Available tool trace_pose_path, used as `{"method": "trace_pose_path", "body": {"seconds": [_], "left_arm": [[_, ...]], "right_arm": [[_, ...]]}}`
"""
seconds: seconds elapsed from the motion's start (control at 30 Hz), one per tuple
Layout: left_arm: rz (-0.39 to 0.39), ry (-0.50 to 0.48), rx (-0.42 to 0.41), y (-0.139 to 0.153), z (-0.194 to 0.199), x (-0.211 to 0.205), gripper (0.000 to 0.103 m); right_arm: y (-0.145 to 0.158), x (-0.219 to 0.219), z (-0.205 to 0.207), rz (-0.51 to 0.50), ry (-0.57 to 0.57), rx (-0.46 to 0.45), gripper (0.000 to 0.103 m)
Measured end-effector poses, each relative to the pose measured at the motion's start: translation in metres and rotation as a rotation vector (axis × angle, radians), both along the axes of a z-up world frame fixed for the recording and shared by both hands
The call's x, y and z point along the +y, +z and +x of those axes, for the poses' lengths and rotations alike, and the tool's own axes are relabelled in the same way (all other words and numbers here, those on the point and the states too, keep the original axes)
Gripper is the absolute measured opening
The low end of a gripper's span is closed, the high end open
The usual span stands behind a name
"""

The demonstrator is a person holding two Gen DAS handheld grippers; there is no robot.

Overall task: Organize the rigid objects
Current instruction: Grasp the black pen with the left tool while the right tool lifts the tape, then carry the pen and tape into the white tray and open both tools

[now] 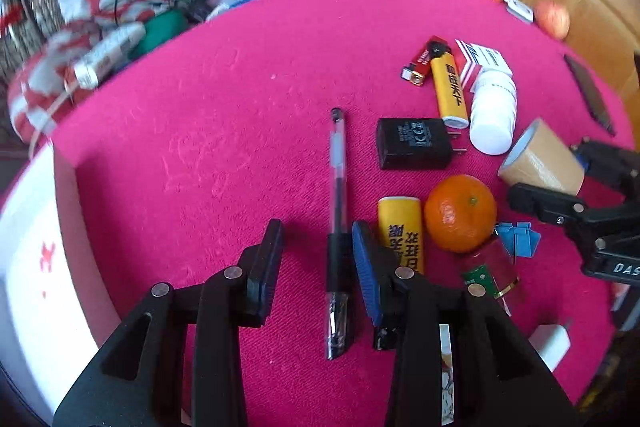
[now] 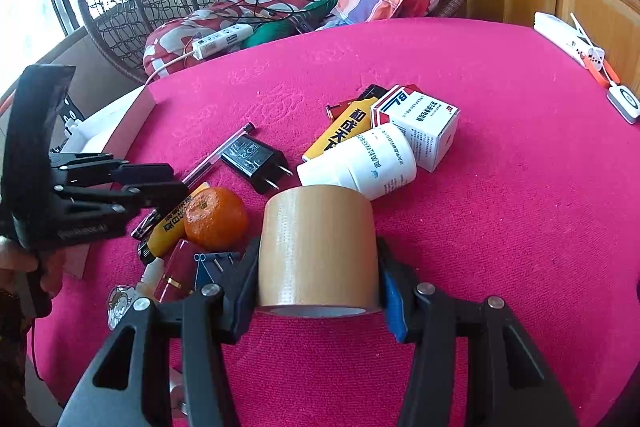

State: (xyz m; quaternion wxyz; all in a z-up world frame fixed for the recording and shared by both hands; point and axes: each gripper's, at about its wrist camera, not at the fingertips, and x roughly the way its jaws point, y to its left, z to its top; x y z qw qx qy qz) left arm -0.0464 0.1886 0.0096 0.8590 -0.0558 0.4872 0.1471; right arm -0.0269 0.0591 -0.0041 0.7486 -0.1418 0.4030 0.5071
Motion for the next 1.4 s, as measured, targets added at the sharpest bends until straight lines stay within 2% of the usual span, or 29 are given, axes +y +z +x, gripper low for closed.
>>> {"method": "trace_pose_path", "body": {"seconds": [0.07, 0.1, 0.13, 0.2, 0.27, 0.4, 0.47, 0.63, 0.8, 1.0, 1.4], "left_arm": [[0.008, 0.012, -0.001, -0.002, 0.001, -0.005, 0.035], [0.022, 0.011, -0.001, -0.002, 0.001, -0.008, 0.03], [0.021, 0.004, -0.003, -0.002, 0.001, -0.011, 0.019], [0.028, 0.006, -0.013, -0.003, 0.0, -0.018, 0.01], [0.058, 0.026, -0.031, -0.002, -0.003, -0.021, 0.01], [0.044, 0.088, -0.109, 0.007, -0.017, -0.022, 0.01], [0.031, 0.109, -0.161, 0.019, -0.027, -0.021, 0.01], [0.057, 0.158, -0.295, 0.061, -0.057, -0.02, 0.01], [0.07, 0.192, -0.392, 0.092, -0.087, -0.022, 0.01], [0.073, 0.238, -0.457, 0.108, -0.118, -0.014, 0.01], [0.051, 0.343, -0.506, 0.107, -0.169, 0.013, 0.01]], "right_arm": [[0.0, 0.001, -0.001, 0.0, 0.0, -0.008, 0.052], [0.0, 0.001, -0.002, -0.002, 0.001, -0.016, 0.052], [0.0, 0.001, -0.003, -0.003, 0.003, -0.022, 0.052], [0.0, 0.0, -0.004, 0.001, 0.004, -0.026, 0.052], [0.001, -0.004, -0.005, 0.009, 0.0, -0.024, 0.052], [0.011, -0.014, -0.004, 0.047, -0.019, -0.044, 0.052], [0.022, -0.018, -0.007, 0.078, -0.021, -0.072, 0.052], [0.06, -0.02, -0.028, 0.141, 0.012, -0.186, 0.051], [0.082, -0.014, -0.046, 0.173, 0.066, -0.219, 0.052], [0.094, -0.003, -0.067, 0.178, 0.114, -0.239, 0.052], [0.105, 0.025, -0.105, 0.164, 0.206, -0.298, 0.052]]}}
